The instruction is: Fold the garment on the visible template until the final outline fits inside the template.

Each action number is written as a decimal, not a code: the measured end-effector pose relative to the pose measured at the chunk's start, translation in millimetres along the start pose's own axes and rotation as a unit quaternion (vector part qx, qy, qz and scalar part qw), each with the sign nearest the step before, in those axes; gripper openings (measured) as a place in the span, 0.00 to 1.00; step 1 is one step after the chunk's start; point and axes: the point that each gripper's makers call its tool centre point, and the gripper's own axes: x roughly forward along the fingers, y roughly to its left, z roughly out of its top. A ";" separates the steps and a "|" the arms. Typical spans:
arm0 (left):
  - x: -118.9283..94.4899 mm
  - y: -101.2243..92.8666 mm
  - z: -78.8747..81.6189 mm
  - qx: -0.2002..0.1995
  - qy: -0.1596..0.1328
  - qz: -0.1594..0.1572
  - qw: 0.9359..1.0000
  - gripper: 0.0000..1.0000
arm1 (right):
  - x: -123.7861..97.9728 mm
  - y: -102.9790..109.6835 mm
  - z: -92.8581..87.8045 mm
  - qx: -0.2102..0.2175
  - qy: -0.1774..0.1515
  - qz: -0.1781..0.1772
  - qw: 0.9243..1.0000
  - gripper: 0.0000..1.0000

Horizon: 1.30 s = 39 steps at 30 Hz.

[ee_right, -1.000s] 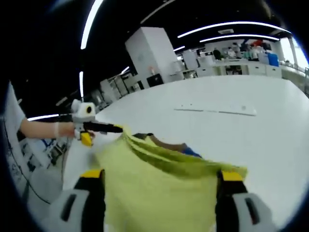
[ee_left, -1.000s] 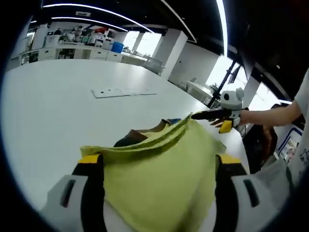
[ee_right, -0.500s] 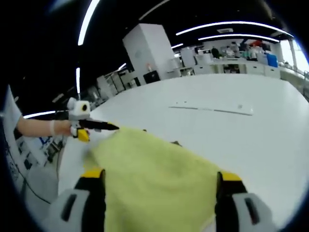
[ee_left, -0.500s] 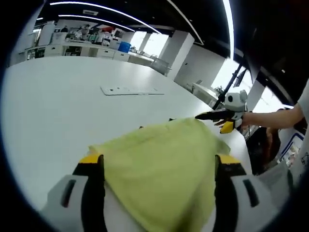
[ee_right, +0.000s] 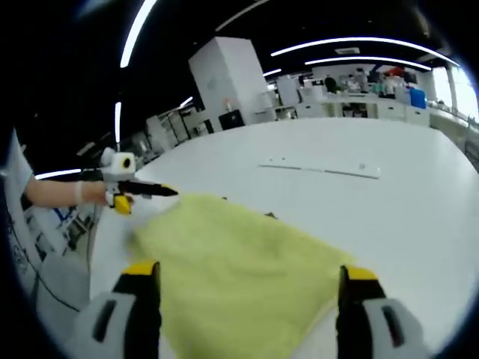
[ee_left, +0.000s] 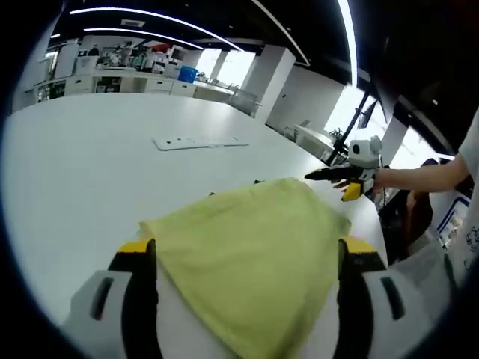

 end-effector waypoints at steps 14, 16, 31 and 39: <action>-28.6 -3.2 -17.7 -0.015 0.003 0.020 1.000 0.97 | -31.6 5.7 -17.1 0.018 -0.004 -0.016 1.000 1.00; -32.4 -4.4 -19.1 -0.019 0.000 0.024 1.000 0.96 | -36.7 4.5 -19.8 0.019 -0.005 -0.020 1.000 1.00; -66.4 -7.3 -49.7 -0.020 0.023 0.040 0.999 0.86 | -73.0 15.9 -51.9 0.038 0.010 -0.031 0.999 0.98; -79.6 -14.9 -65.4 -0.034 0.030 0.034 0.998 0.69 | -81.8 21.1 -62.6 0.049 0.015 -0.033 0.998 0.94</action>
